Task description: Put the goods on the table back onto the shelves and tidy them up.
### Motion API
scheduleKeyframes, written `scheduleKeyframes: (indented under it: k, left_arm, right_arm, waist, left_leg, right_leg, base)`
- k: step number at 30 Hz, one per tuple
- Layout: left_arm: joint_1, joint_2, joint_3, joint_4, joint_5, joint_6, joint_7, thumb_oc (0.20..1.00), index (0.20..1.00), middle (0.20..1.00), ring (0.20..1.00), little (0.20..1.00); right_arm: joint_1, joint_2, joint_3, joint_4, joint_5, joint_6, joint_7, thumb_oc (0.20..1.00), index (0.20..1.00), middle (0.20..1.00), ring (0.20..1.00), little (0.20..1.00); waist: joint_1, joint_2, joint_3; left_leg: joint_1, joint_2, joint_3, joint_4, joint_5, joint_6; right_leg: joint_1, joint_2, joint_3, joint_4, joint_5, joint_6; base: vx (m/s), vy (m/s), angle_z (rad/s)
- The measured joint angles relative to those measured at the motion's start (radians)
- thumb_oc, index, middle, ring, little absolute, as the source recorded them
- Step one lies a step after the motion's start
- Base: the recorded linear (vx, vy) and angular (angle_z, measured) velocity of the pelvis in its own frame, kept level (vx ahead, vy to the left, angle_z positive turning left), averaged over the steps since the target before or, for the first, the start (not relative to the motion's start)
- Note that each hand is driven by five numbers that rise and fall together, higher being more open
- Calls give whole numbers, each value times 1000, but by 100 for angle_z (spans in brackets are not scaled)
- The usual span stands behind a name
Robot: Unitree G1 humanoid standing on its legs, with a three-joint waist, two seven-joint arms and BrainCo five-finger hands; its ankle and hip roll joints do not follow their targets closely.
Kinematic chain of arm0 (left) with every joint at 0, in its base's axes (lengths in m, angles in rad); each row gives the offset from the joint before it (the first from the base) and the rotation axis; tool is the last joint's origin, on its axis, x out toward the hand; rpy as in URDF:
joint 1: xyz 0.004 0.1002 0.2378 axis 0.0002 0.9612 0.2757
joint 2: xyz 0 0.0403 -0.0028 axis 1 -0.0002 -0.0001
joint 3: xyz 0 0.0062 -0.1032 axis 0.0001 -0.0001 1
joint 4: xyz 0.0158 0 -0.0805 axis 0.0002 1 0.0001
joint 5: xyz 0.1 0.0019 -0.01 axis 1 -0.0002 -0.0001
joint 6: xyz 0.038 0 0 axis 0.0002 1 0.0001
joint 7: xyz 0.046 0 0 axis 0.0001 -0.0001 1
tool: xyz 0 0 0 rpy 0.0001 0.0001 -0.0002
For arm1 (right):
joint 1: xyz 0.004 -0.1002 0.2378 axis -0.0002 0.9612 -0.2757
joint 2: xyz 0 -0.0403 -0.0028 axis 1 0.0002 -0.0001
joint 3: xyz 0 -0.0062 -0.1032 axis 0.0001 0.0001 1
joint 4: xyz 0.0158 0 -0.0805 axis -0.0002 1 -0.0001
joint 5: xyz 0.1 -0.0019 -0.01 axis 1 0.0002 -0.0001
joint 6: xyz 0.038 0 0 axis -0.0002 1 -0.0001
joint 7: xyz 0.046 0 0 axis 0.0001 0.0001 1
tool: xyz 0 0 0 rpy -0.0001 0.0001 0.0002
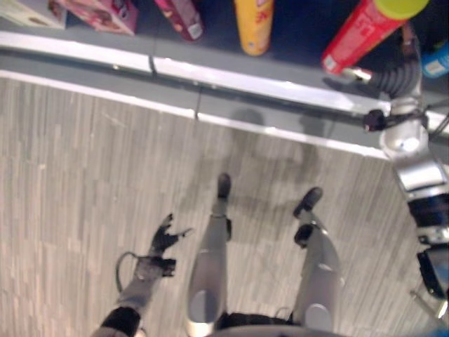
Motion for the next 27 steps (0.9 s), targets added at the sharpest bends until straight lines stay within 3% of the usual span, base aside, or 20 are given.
scheduleKeyframes:
  k: [8, 16, 19, 22, 23, 27]
  left_arm:
    - [3, -1, 10, 3, 1, 7, -2, 1000, 1000, 1000, 1000, 1000]
    - [9, -23, 32, 39, 4, 19, -25, 1000, 1000, 1000, 1000, 1000]
    - [33, -49, 77, 65, 4, 24, -49, 1000, 1000, 1000, 1000, 1000]
    - [57, -50, 109, 69, 4, 27, -71, 1000, 1000, 1000, 1000, 1000]
    - [60, -49, 133, 73, 5, 30, -88, 1000, 1000, 1000, 1000, 1000]
    - [64, -57, 156, 89, 18, 34, -124, 1000, 1000, 1000, 1000, 1000]
  right_arm:
    - [173, 50, -44, -169, -24, -10, 3, 1000, 1000, 1000, 1000, 1000]
    - [362, 111, -84, -285, 13, -54, 107, 1000, 1000, 1000, 1000, 1000]
    - [524, 170, -120, -351, 161, -92, 212, 1000, 1000, 1000, 1000, 1000]
    - [590, 187, -124, -349, 298, -106, 298, 1000, 1000, 1000, 1000, 1000]
    - [645, 185, -123, -334, 375, -111, 366, 1000, 1000, 1000, 1000, 1000]
    - [753, 164, -122, -212, 401, -79, 482, 1000, 1000, 1000, 1000, 1000]
  waist:
    - [-20, 0, 0]
    - [-37, -4, 0]
    - [-44, -17, -9]
    - [-61, -38, -26]
    - [-71, -51, -43]
    - [-75, -59, -91]
  left_leg:
    - [60, 1, 3, -7, -5, 6]
    - [188, 8, 27, -49, -1, 3]
    - [309, 21, 38, -110, 3, -2]
    - [350, 28, 55, -145, 0, 1]
    - [366, 33, 59, -162, 11, -12]
    - [420, 37, 62, -197, 14, -16]
  right_leg:
    - [56, 0, 5, -6, 1, 1]
    - [184, 20, 8, -82, 14, 4]
    - [310, 46, 0, -167, 31, 20]
    - [349, 61, 3, -212, 43, 23]
    - [365, 72, 0, -241, 71, 25]
    - [421, 84, -10, -280, 81, 28]
  base:
    - [-20, 8, -1]
    - [31, 15, -6]
    - [116, 20, -12]
    - [105, 4, -15]
    - [128, 6, -5]
    - [109, 23, -3]
